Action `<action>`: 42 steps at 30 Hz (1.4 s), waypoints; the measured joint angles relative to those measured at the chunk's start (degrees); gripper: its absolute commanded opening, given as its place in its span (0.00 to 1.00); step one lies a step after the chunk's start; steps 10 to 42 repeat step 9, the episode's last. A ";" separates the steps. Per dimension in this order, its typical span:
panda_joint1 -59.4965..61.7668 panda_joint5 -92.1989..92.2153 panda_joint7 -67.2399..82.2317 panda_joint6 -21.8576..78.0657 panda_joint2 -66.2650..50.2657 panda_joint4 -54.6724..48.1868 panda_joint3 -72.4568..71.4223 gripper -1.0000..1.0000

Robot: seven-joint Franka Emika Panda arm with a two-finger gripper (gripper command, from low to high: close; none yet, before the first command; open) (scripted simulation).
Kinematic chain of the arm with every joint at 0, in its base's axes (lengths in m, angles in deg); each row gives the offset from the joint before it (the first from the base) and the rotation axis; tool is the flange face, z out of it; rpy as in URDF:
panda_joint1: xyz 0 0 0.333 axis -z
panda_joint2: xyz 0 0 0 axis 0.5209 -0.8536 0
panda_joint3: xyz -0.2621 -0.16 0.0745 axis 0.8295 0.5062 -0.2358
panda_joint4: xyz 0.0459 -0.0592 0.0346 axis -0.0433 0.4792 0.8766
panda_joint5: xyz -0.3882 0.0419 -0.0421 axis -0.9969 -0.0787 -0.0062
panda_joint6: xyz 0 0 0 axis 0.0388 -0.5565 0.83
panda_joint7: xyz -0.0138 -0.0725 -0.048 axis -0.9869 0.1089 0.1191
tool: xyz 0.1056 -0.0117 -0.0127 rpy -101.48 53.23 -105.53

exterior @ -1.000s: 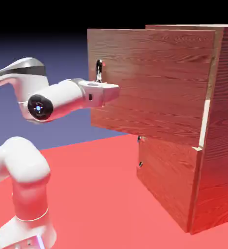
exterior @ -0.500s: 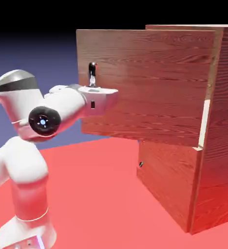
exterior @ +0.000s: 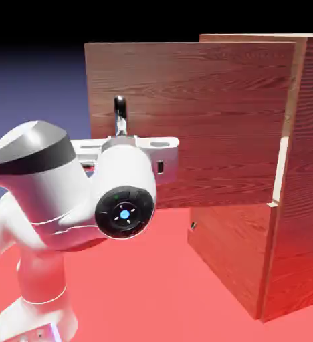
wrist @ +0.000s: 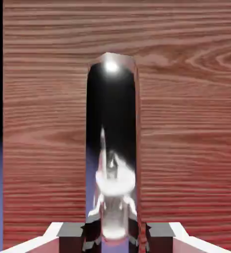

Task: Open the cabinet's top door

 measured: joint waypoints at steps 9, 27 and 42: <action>-11.35 -1.82 -1.25 12.91 -1.61 -14.87 3.47 1.00; -11.35 -1.82 -1.25 12.91 -1.61 -14.87 3.47 1.00; -11.35 -1.82 -1.25 12.91 -1.61 -14.87 3.47 1.00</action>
